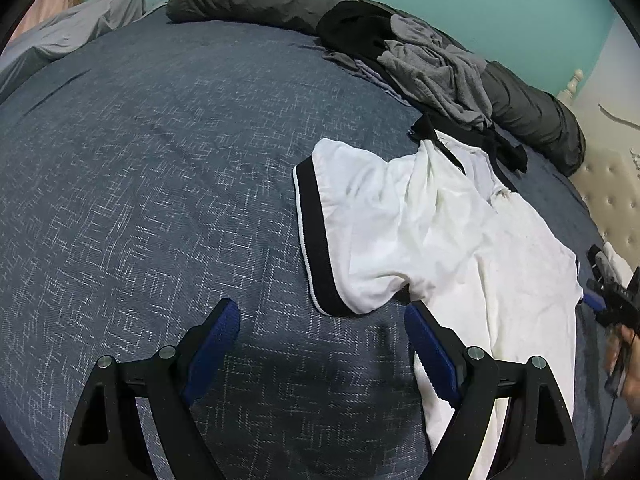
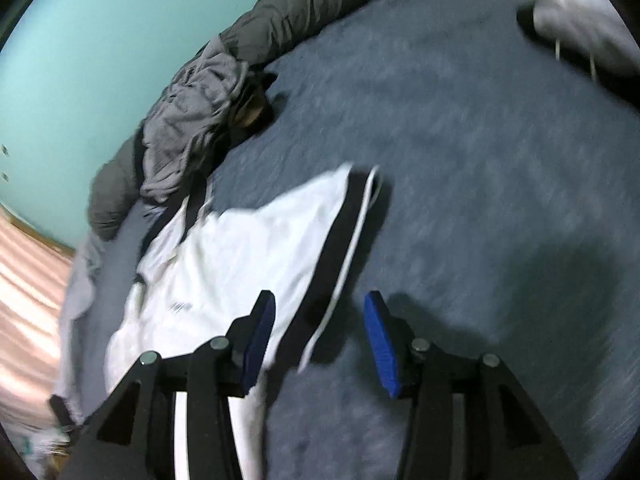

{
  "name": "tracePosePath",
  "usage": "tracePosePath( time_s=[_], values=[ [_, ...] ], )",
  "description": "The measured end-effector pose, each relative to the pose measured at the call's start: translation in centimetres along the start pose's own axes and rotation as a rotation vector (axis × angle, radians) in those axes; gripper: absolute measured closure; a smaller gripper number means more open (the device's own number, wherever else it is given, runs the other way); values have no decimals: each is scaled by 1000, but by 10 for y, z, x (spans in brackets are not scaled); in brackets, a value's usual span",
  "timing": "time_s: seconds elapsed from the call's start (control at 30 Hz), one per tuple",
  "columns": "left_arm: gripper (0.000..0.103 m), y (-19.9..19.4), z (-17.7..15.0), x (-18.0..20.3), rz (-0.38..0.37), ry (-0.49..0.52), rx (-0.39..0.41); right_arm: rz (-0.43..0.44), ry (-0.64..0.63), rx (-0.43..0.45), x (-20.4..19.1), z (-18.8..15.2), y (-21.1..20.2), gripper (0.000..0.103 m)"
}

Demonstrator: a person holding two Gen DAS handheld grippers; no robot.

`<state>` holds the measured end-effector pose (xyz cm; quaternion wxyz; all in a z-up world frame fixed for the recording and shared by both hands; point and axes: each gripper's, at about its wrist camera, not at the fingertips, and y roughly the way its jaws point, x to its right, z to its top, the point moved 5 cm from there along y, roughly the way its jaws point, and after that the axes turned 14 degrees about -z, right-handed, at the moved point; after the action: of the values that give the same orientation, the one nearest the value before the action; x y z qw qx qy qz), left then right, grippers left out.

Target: Fold clothes

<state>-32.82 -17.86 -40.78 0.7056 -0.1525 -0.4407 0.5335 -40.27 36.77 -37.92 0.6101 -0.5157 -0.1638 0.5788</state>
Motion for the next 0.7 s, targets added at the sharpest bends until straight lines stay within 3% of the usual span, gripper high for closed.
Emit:
tracePosePath(
  time_s=[0.1, 0.23, 0.27, 0.3, 0.37, 0.4, 0.43, 0.7],
  values=[
    [15, -1, 0, 0, -3, -2, 2, 23, 2, -41, -10, -16, 9, 56],
    [15, -2, 0, -1, -6, -5, 3, 44, 57, -30, -11, -21, 16, 59],
    [15, -2, 1, -2, -6, -6, 3, 47, 69, -18, -10, -21, 16, 63],
    [15, -2, 1, -2, -6, -6, 4, 43, 73, -9, -10, -20, 16, 78],
    [15, -2, 2, -3, -6, -8, 5, 23, 68, 3, -8, -19, 14, 82],
    [15, -3, 2, -3, -6, -9, 5, 12, 59, 7, -8, -19, 13, 98],
    [15, -3, 2, -3, -8, -11, 6, -7, 43, 15, -8, -18, 11, 100],
    [15, -4, 3, -3, -11, -12, 9, -112, -117, 59, -9, 11, -29, 100]
  ],
)
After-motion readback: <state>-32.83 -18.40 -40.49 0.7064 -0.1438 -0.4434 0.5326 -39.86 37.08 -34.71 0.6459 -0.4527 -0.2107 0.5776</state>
